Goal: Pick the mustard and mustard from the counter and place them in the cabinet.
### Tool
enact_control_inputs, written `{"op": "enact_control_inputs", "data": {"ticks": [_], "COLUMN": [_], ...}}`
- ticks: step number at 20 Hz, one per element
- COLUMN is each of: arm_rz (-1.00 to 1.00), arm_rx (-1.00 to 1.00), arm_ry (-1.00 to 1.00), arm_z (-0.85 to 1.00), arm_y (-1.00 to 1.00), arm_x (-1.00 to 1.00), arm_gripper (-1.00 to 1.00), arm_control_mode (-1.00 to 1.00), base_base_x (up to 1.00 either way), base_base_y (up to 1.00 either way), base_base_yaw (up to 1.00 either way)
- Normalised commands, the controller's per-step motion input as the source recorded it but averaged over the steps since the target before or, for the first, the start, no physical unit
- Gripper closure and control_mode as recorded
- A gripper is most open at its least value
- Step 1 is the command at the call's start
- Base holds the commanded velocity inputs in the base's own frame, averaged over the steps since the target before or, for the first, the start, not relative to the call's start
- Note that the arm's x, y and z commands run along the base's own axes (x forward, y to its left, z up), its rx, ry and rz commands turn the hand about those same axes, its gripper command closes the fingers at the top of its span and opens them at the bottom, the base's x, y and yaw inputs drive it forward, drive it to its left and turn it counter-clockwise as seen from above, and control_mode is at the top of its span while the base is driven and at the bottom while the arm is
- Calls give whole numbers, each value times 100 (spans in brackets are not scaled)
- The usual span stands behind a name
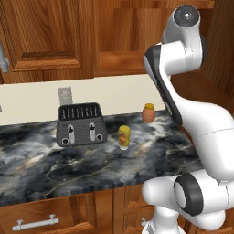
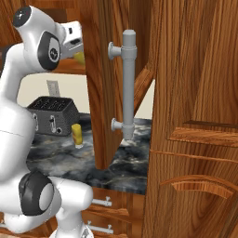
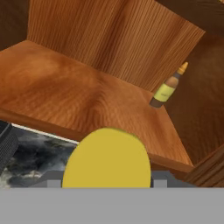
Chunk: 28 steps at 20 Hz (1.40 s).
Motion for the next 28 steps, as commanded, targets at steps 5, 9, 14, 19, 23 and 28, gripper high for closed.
{"op": "enact_control_inputs", "data": {"ticks": [5, 9, 14, 19, 23, 28], "arm_rz": [0, 0, 0, 0, 0, 0], "arm_rx": [-3, -1, 0, 5, 10, 8], "arm_ry": [0, 0, 0, 0, 0, 0], "arm_z": [0, 0, 0, 0, 0, 0], "arm_y": [-14, -15, -14, -14, -12, -14], "arm_x": [39, 31, 13, 11, 1, 3], "arm_gripper": [100, 100, 100, 100, 100, 100], "arm_control_mode": [-100, -100, -100, -100, -100, -100], "base_base_x": [0, 0, 0, 0, 0, 0], "base_base_y": [0, 0, 0, 0, 0, 0], "base_base_yaw": [0, 0, 0, 0, 0, 0]}}
